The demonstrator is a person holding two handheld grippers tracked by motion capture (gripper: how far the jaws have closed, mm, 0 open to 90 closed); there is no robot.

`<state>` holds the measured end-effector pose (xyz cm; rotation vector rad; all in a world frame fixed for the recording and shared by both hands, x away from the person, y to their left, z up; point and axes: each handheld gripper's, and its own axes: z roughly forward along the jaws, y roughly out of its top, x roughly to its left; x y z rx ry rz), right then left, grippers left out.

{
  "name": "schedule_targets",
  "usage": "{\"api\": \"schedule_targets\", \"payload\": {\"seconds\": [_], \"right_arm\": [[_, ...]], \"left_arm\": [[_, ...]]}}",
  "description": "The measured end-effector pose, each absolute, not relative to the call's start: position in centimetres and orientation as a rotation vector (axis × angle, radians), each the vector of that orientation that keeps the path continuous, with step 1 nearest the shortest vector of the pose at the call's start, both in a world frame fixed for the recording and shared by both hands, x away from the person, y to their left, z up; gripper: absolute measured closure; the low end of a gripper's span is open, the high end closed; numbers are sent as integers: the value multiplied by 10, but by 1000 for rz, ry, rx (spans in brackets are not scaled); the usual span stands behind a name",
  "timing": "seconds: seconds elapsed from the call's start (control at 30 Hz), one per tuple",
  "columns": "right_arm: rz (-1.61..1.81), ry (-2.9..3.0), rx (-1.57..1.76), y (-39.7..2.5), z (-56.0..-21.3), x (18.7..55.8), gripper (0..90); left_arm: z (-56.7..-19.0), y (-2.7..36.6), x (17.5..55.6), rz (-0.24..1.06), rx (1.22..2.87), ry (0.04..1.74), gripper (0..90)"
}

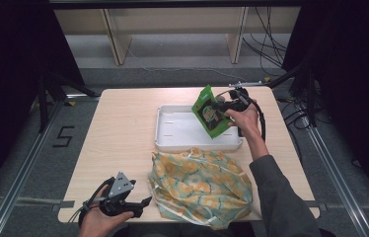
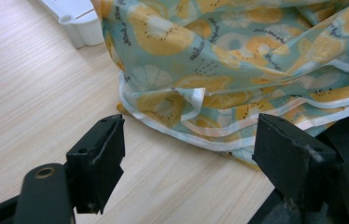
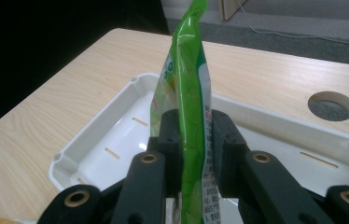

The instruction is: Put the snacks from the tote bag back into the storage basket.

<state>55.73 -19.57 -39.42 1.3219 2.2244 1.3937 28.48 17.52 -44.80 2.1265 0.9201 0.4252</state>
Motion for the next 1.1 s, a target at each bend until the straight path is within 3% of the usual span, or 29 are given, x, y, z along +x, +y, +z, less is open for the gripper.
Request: {"api": "schedule_targets", "payload": {"seconds": [1.1], "right_arm": [[1287,2159,1496,-175,-422,604,769]], "left_arm": [[-454,185,283,402,2143,924,243]]}}
